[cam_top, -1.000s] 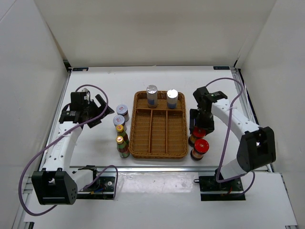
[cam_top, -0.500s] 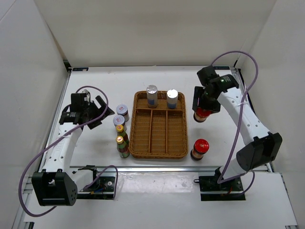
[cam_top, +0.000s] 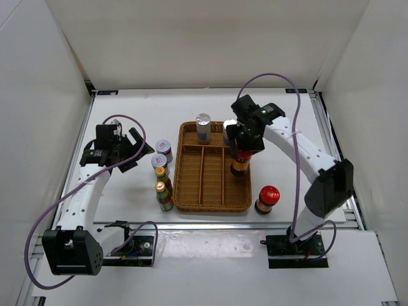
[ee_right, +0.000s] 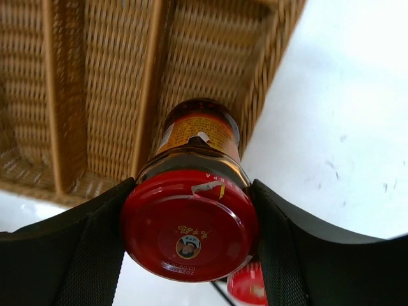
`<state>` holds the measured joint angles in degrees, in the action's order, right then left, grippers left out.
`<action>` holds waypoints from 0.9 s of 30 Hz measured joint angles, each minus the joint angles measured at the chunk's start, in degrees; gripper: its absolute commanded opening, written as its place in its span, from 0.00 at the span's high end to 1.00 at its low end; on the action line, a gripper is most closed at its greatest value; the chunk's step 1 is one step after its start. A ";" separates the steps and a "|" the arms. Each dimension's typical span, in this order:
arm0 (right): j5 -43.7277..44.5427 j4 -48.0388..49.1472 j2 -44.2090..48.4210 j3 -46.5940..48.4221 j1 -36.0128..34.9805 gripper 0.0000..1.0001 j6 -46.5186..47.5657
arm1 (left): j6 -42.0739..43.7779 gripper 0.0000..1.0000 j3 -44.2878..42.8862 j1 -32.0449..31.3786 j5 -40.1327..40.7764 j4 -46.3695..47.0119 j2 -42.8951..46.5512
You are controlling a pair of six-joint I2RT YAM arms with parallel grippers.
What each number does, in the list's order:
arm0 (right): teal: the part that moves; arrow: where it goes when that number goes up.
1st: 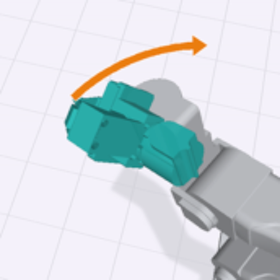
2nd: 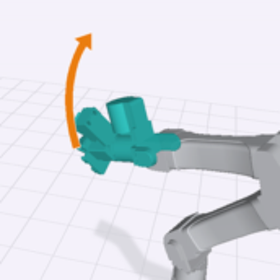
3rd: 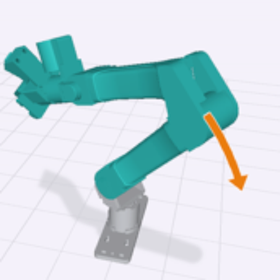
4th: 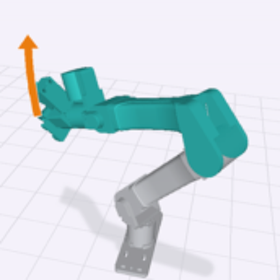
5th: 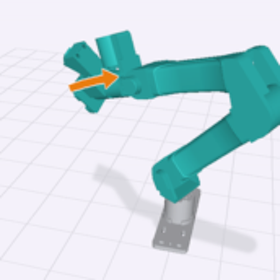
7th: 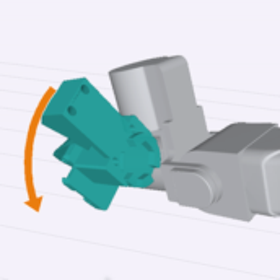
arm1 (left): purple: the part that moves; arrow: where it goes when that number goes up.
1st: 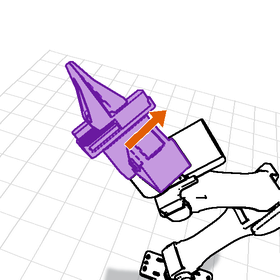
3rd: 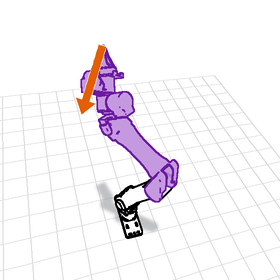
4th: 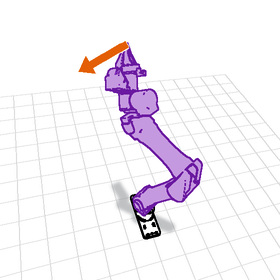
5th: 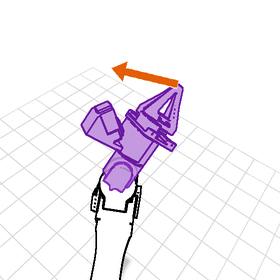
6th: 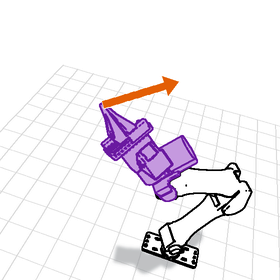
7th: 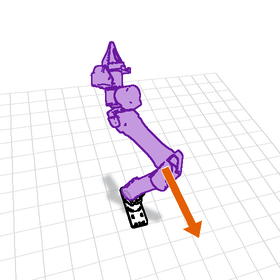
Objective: Organize the condiment bottles
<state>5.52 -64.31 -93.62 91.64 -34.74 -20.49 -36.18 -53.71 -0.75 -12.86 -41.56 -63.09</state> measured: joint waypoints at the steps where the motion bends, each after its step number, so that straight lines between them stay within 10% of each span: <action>1: 0.04 0.90 -1.31 0.11 0.00 1.00 0.28 | 0.00 0.00 0.00 -0.07 -0.02 0.02 0.00; 7: -0.59 5.11 -9.35 0.26 0.17 0.93 2.36 | 0.07 0.00 0.00 -0.13 -0.04 0.00 0.00; 12: -0.96 5.77 -12.28 1.79 0.17 0.22 3.34 | 0.17 0.00 0.00 -0.11 -0.04 0.00 0.00; 15: -0.33 3.96 -12.28 3.96 0.17 0.04 3.41 | 0.17 0.00 0.00 -0.13 -0.07 0.00 0.00; 27: 3.89 -6.47 3.67 1.46 1.68 0.00 -2.23 | 0.11 0.00 0.00 -0.13 -0.07 0.09 -0.02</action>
<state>9.41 -70.78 -89.95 93.10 -33.06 -22.72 -36.07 -53.71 -0.89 -12.93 -41.47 -63.11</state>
